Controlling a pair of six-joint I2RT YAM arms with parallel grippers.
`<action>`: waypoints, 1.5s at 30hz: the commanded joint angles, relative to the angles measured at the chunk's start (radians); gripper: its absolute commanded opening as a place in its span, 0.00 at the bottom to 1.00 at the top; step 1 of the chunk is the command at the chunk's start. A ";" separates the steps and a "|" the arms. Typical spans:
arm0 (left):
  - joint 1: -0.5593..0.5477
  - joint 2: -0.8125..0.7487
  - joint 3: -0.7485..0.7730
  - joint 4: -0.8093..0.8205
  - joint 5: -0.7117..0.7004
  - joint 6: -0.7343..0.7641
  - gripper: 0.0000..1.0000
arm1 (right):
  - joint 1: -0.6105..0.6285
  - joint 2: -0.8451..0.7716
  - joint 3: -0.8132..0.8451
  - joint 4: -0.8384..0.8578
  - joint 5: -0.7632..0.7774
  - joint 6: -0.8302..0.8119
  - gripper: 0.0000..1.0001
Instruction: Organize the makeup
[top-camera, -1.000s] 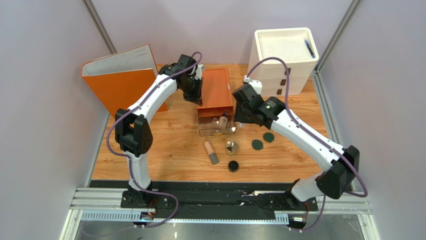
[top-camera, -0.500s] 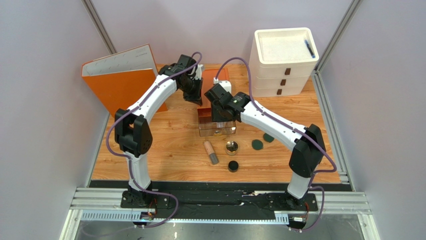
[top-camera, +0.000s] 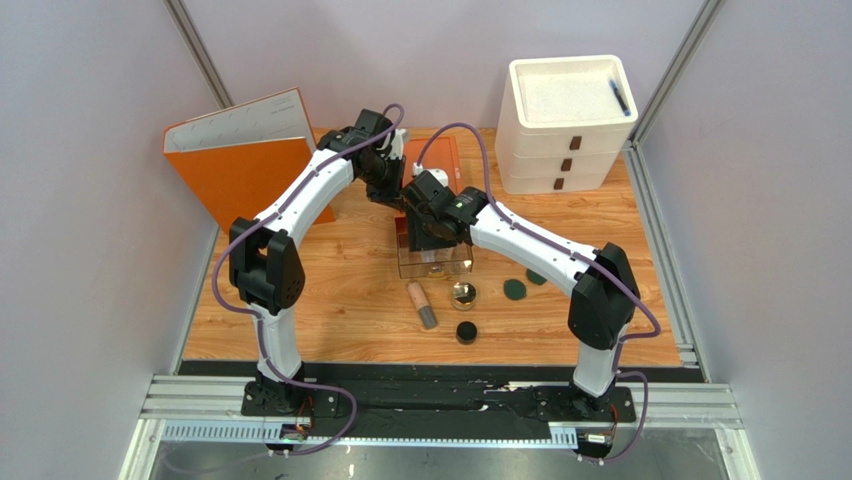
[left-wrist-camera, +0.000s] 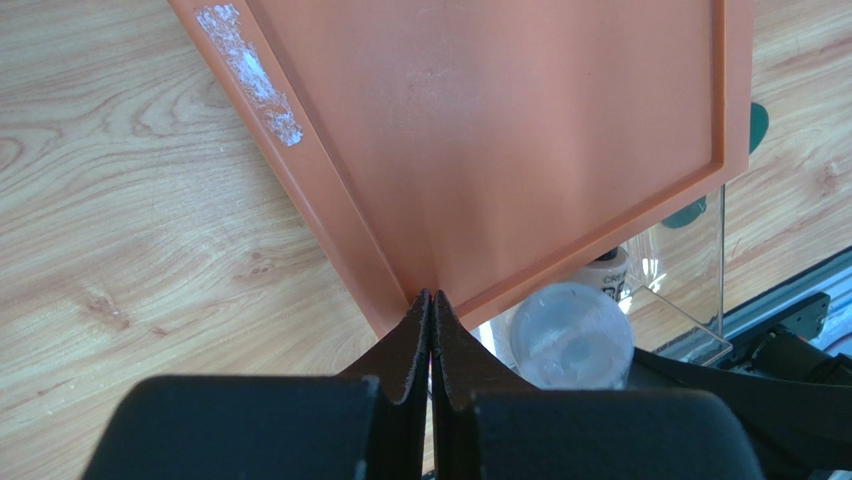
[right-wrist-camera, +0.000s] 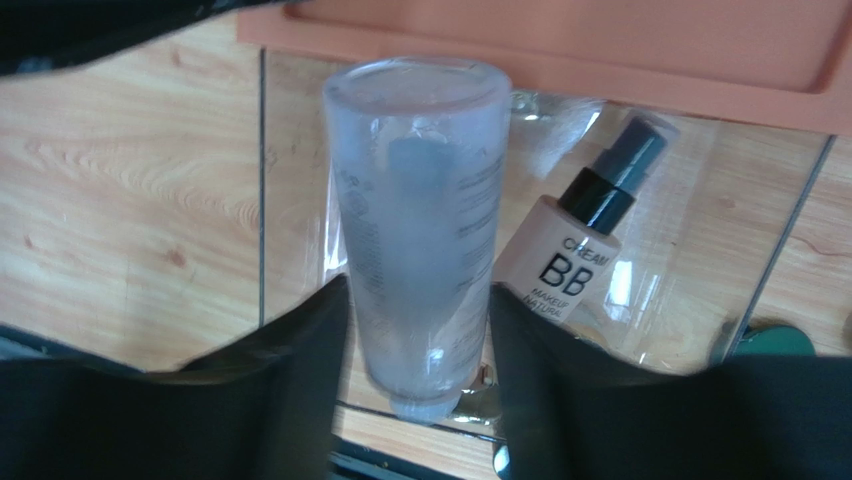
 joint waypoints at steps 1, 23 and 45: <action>0.012 0.014 -0.039 -0.136 -0.122 0.055 0.00 | 0.022 -0.018 0.042 0.026 -0.060 -0.023 0.68; 0.014 0.048 0.028 -0.165 -0.138 0.063 0.00 | 0.167 -0.328 -0.270 0.079 -0.196 -0.241 0.73; 0.014 0.052 -0.002 -0.165 -0.145 0.069 0.00 | 0.262 0.098 -0.286 0.197 0.016 -0.238 0.60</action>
